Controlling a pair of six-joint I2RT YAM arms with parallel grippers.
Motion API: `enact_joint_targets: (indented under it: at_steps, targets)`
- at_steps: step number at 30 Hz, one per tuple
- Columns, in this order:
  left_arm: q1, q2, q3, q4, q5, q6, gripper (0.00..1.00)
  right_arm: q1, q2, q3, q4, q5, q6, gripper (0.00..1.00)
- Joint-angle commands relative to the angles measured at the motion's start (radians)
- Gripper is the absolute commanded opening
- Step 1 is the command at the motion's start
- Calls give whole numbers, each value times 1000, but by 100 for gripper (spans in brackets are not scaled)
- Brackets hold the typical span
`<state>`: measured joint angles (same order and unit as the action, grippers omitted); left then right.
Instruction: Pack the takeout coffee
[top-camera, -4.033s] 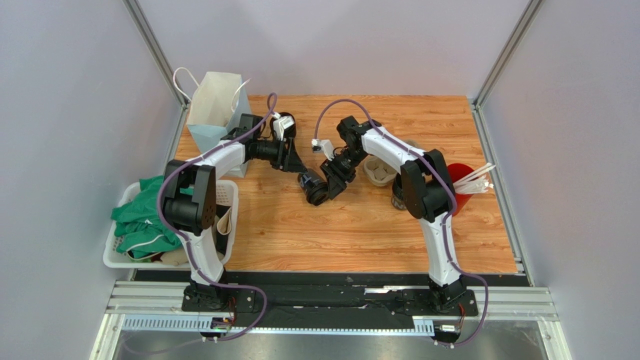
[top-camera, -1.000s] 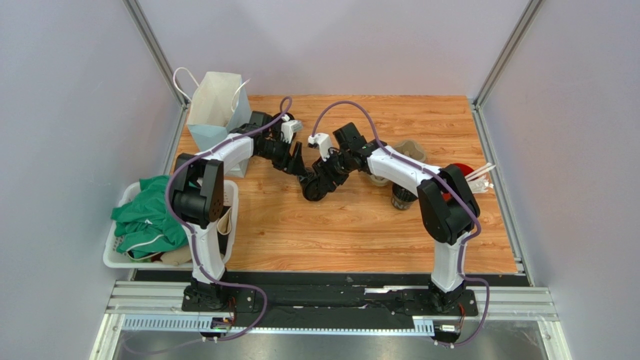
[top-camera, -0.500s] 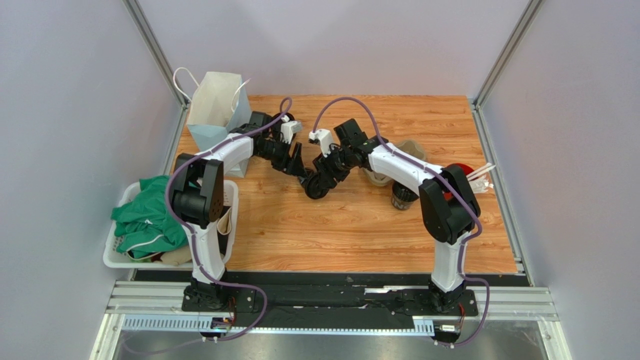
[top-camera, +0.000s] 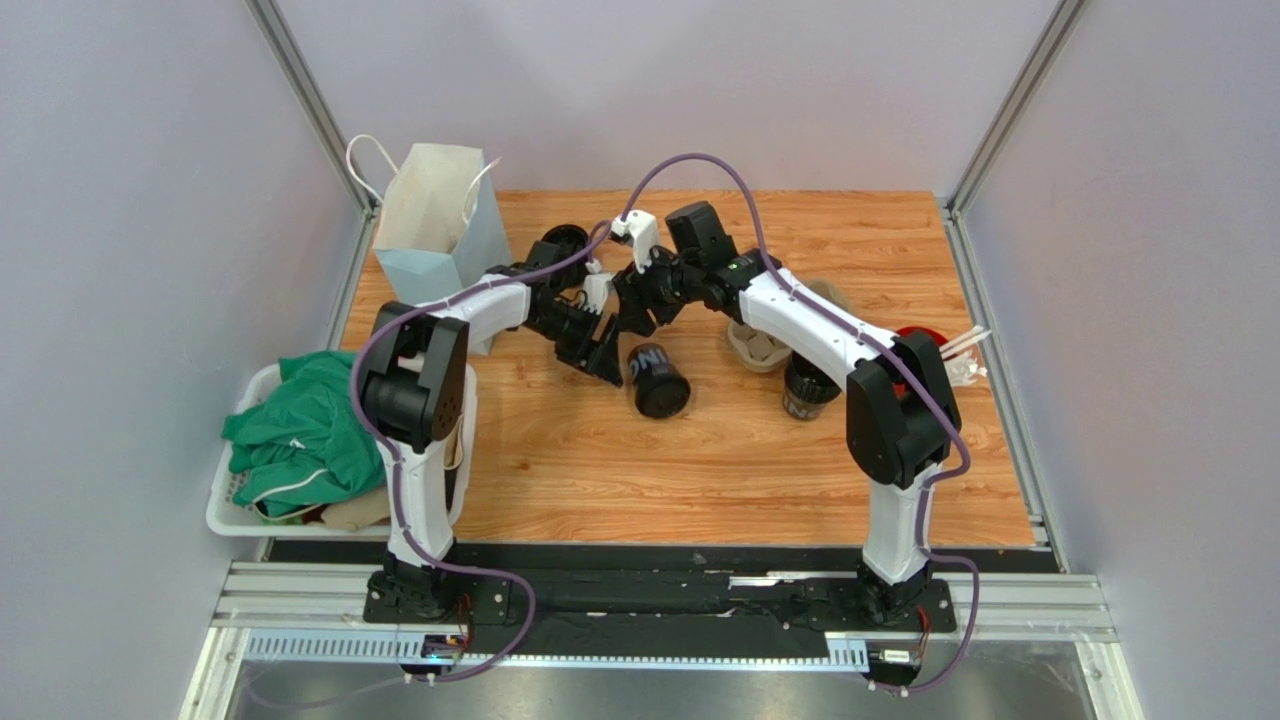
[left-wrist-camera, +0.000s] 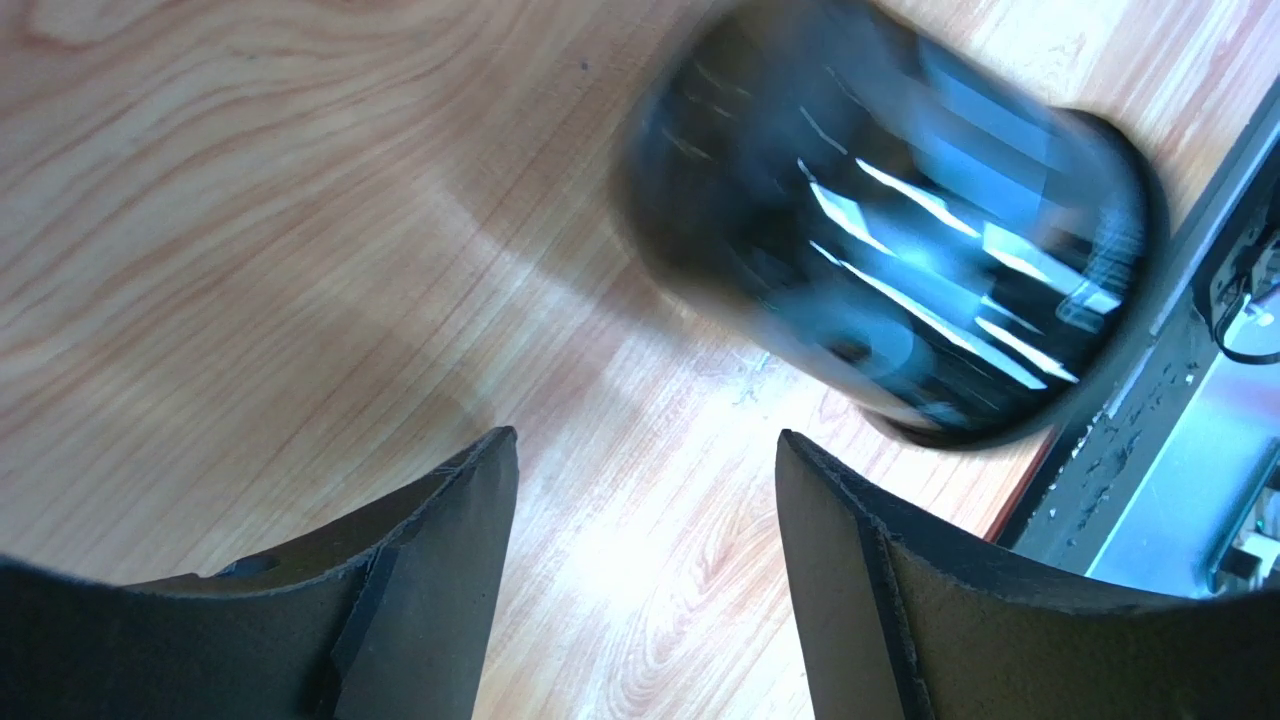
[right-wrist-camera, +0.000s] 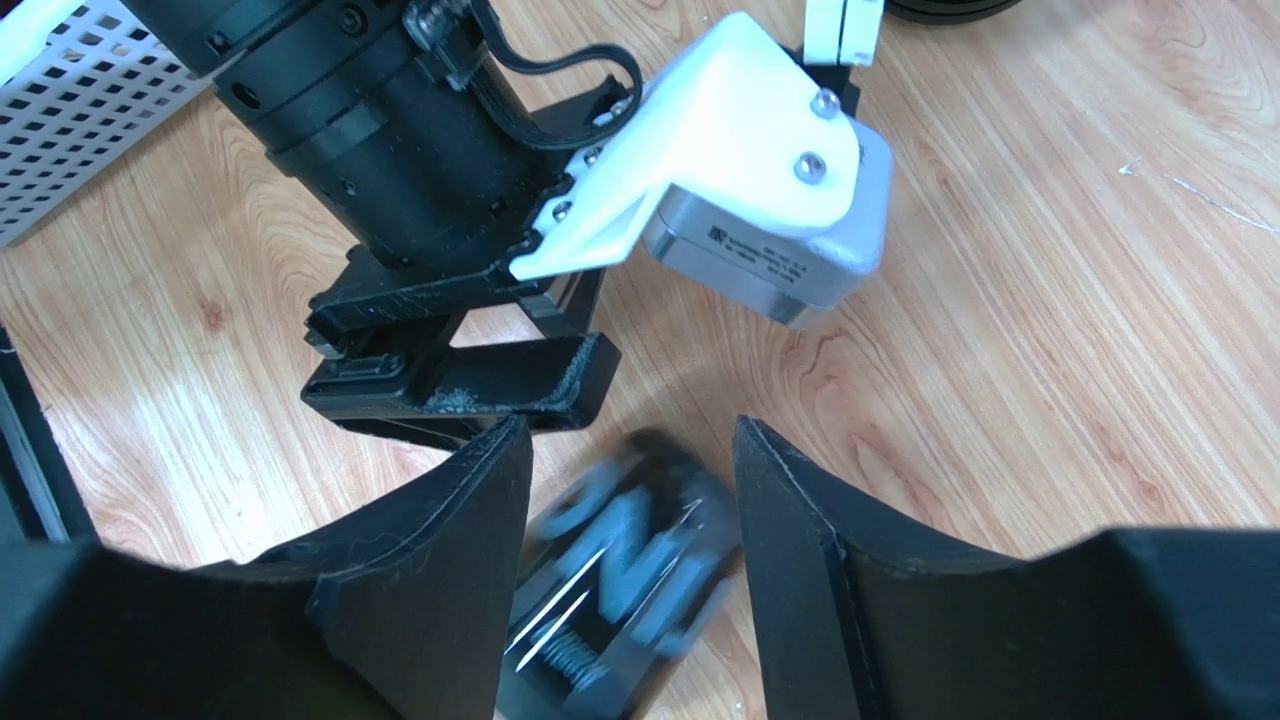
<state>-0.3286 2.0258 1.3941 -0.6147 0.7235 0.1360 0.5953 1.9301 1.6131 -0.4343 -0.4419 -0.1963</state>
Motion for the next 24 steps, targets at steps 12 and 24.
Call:
enact_joint_targets:
  at_steps: [12,24]
  targets:
    - [22,-56,5,78,50,10,73,-66,-95,-41,-29,-46,-159,69]
    - [8,-92,97,59,114,25,74,-60,-341,-389,-98,-162,-505,80]
